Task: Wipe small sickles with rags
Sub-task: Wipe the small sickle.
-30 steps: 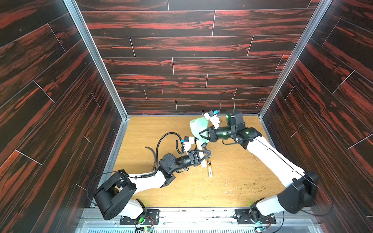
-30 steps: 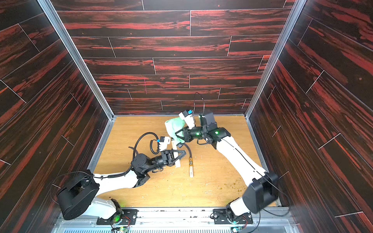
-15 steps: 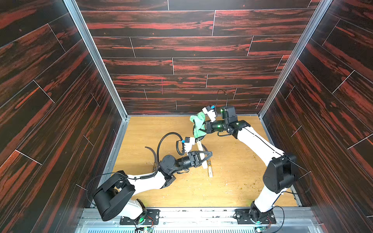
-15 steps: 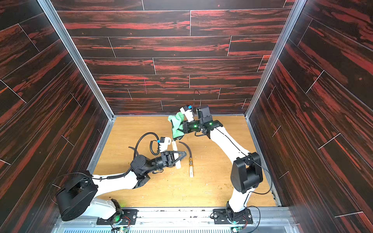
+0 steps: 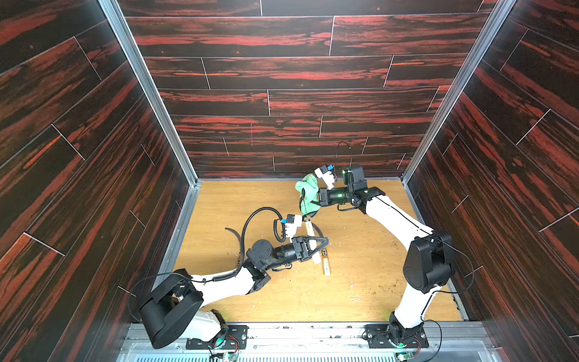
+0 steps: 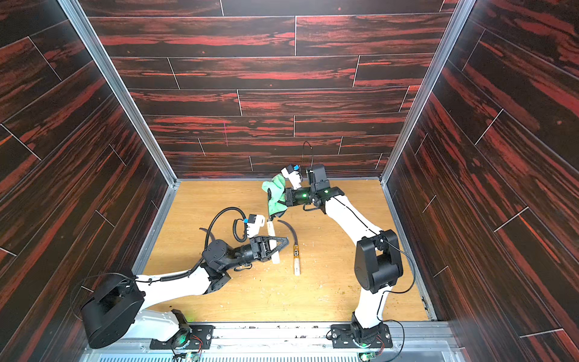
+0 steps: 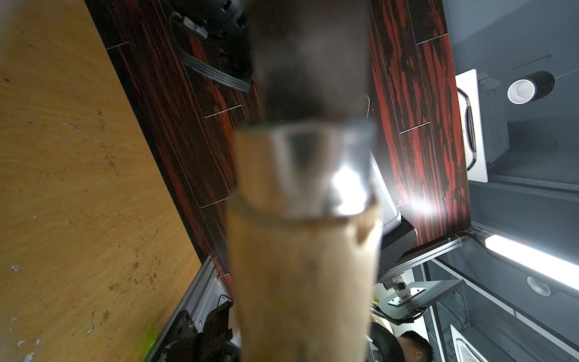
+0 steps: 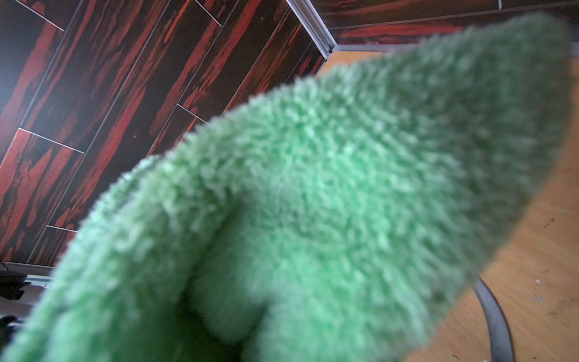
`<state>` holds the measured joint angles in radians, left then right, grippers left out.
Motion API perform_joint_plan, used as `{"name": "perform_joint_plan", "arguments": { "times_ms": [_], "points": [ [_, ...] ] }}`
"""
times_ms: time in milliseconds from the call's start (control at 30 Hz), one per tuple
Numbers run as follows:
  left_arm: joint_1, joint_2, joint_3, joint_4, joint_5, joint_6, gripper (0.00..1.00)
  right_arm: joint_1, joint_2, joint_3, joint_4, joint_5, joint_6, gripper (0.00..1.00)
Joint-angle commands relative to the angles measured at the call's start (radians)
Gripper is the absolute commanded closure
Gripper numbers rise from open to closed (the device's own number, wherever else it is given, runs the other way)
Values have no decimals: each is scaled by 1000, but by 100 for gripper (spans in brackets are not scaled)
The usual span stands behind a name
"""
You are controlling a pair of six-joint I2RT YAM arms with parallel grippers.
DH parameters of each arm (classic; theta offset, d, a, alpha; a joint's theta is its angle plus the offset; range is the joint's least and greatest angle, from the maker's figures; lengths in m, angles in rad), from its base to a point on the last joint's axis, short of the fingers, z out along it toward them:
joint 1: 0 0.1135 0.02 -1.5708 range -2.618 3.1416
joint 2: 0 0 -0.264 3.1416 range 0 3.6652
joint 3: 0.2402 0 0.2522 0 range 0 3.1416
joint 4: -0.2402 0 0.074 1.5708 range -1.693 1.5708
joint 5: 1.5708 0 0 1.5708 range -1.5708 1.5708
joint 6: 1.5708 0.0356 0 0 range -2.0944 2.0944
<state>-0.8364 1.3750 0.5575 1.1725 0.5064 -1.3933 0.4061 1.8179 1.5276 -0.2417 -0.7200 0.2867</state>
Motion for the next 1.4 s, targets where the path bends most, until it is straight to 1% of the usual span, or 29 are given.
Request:
{"name": "perform_joint_plan", "arguments": {
  "times_ms": [0,167,300,400,500,667,833,933,1100,1200,1367],
  "points": [
    [-14,-68,2,87,42,101,100,-30,-61,-43,-1,96,16,100],
    [-13,-76,-31,63,8,126,100,-33,-209,-108,0,69,15,100],
    [-10,-56,-59,98,-8,108,100,-33,-331,-133,-22,70,9,100],
    [-10,-35,-45,127,-2,89,100,-32,-379,-124,-63,92,-8,100],
    [-11,-19,-19,127,8,86,100,-33,-394,-121,-62,106,-19,100],
    [-12,8,21,138,22,71,100,-33,-316,-85,-34,105,-16,100],
    [-11,27,30,180,26,40,100,-31,-230,-59,66,51,8,100],
    [-12,31,39,194,34,27,100,-30,-185,-34,89,25,8,100],
    [-16,39,63,201,45,20,100,-25,-127,-1,98,-2,-4,100],
    [-20,66,78,238,49,-4,100,-22,-94,17,100,-8,-7,100],
    [-27,77,99,239,59,-7,100,-23,2,76,82,-8,-4,100]
  ]
}}
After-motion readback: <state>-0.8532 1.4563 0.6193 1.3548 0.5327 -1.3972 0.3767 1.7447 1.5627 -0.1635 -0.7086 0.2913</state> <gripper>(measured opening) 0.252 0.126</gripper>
